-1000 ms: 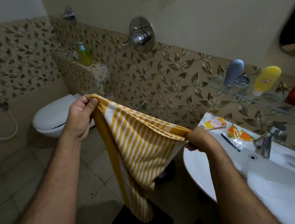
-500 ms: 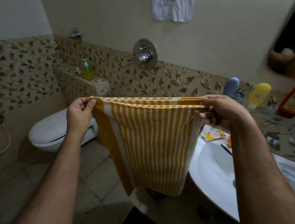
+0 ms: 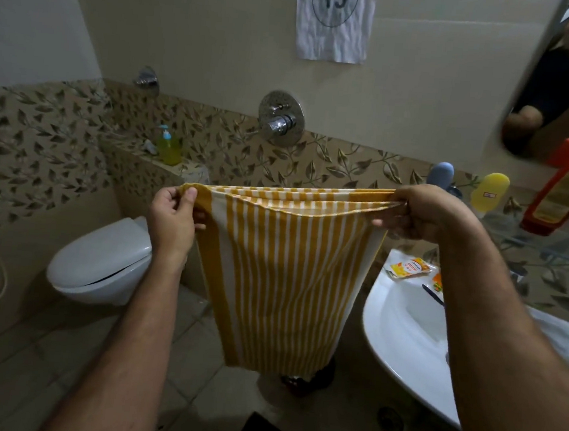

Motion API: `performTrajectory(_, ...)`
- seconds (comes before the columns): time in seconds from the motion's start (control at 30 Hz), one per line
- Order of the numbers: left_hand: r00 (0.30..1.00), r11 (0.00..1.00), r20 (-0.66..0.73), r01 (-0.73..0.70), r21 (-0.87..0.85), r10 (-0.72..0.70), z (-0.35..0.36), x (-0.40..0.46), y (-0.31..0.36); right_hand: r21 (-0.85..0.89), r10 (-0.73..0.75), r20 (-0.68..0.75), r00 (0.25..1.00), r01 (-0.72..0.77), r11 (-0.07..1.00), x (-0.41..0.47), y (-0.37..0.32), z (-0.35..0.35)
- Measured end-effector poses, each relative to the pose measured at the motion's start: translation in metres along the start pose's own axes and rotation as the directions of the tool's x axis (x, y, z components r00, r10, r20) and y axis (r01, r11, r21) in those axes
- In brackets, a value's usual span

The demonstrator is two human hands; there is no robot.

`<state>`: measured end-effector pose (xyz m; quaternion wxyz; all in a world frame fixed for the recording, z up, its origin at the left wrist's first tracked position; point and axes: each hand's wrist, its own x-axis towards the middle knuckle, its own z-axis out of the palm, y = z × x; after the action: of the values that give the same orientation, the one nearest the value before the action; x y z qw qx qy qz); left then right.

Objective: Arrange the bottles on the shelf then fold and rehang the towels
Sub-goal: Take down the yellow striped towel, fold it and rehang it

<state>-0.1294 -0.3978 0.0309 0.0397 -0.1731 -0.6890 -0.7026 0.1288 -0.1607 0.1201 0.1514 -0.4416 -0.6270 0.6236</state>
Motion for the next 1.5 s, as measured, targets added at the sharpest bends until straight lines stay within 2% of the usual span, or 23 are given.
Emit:
performTrajectory(0.1,1.000,1.000,-0.023,-0.001,-0.013,0.001,-0.002,0.001,0.007,-0.010,-0.004,-0.039,0.999,0.003,1.000,0.001,-0.001,0.002)
performTrajectory(0.23,0.998,0.997,-0.035,-0.049,0.054,0.051,-0.004,-0.001,0.010,-0.273,-0.108,-0.161,0.981,0.061,0.960,0.000,0.001,-0.001)
performTrajectory(0.3,0.996,0.990,-0.047,-0.075,0.121,0.081,-0.004,-0.005,0.009,-0.340,-0.139,-0.195,0.971,0.066,0.938,0.000,0.000,-0.001)
performTrajectory(0.43,0.993,0.981,-0.068,-0.078,0.180,0.091,-0.006,-0.007,0.006,-0.265,-0.152,-0.168,0.974,0.104,0.959,0.004,0.000,0.001)
performTrajectory(0.57,0.993,0.976,-0.068,-0.079,0.205,0.095,-0.010,-0.009,0.006,-0.153,-0.073,-0.124,0.990,0.054,0.987,0.007,-0.003,-0.002)
performTrajectory(0.73,0.995,0.981,-0.059,-0.070,0.182,0.081,-0.007,-0.009,0.009,-0.083,-0.015,-0.120,0.993,0.005,0.997,0.010,-0.005,-0.005)
performTrajectory(0.87,0.997,0.989,-0.054,-0.049,0.140,0.057,-0.005,-0.006,0.010,-0.010,-0.003,-0.049,0.999,0.002,1.000,0.012,-0.003,-0.005)
performTrajectory(0.97,0.997,0.993,-0.062,-0.034,0.112,0.041,-0.003,-0.002,0.011,-0.035,-0.094,0.015,0.995,0.094,0.995,0.017,0.002,-0.010)
performTrajectory(1.07,0.998,0.996,-0.061,-0.020,0.089,0.025,-0.002,0.001,0.012,-0.128,-0.251,0.048,0.967,0.255,0.959,0.019,0.006,-0.010)
performTrajectory(1.2,0.998,0.995,-0.051,-0.042,0.086,0.046,-0.002,0.005,0.016,-0.289,-0.488,-0.087,0.868,0.447,0.847,0.021,0.013,-0.003)
performTrajectory(1.3,0.995,0.995,-0.038,-0.092,0.038,0.094,0.001,0.007,0.023,-0.343,-0.599,-0.137,0.789,0.530,0.776,0.026,0.014,-0.007)
performTrajectory(1.37,0.992,0.993,-0.026,-0.119,0.010,0.120,0.004,0.007,0.029,-0.248,-0.614,-0.115,0.781,0.576,0.779,0.027,0.012,-0.010)
performTrajectory(1.43,0.992,0.992,-0.019,-0.126,-0.012,0.126,0.010,0.008,0.033,-0.042,-0.577,-0.060,0.815,0.575,0.817,0.027,0.011,-0.005)
performTrajectory(1.5,0.991,0.991,-0.021,-0.131,-0.026,0.131,0.013,0.009,0.034,0.080,-0.543,-0.062,0.837,0.547,0.834,0.030,0.010,0.006)
